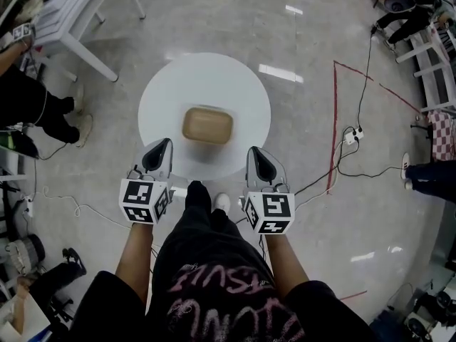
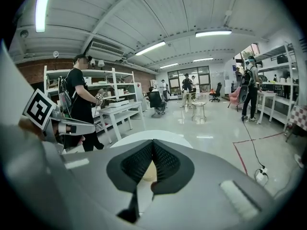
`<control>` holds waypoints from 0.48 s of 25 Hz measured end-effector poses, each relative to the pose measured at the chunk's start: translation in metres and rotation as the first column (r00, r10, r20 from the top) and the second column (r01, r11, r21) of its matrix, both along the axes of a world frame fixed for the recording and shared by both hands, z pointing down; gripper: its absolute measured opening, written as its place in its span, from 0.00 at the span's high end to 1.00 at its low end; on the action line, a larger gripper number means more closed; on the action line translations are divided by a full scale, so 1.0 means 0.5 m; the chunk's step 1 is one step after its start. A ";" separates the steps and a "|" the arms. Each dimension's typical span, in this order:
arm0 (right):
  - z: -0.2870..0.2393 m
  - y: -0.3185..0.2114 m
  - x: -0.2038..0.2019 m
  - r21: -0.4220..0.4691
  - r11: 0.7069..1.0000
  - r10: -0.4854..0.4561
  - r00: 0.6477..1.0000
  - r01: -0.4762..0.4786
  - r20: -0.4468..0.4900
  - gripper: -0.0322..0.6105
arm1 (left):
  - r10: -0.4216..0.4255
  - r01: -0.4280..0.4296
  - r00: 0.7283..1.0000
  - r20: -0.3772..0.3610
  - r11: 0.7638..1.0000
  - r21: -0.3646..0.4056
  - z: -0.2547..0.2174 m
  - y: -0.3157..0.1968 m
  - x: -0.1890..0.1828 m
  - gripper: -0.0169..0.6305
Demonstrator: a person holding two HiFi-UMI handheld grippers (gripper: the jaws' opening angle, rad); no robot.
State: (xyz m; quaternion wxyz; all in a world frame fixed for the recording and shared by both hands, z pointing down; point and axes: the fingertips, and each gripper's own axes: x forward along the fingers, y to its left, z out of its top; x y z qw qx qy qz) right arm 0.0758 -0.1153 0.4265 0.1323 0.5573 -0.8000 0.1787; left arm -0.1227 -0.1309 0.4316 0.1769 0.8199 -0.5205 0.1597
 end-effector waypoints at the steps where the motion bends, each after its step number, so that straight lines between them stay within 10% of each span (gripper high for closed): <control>1: 0.006 0.000 -0.003 -0.005 1.000 -0.002 1.000 0.002 -0.001 0.94 | -0.002 0.002 1.000 -0.004 1.000 -0.006 0.005 -0.003 -0.002 0.98; 12: 0.065 -0.030 -0.012 -0.071 0.997 0.022 1.000 -0.022 -0.001 0.94 | 0.007 -0.008 1.000 -0.022 0.998 -0.068 0.072 -0.034 -0.006 0.98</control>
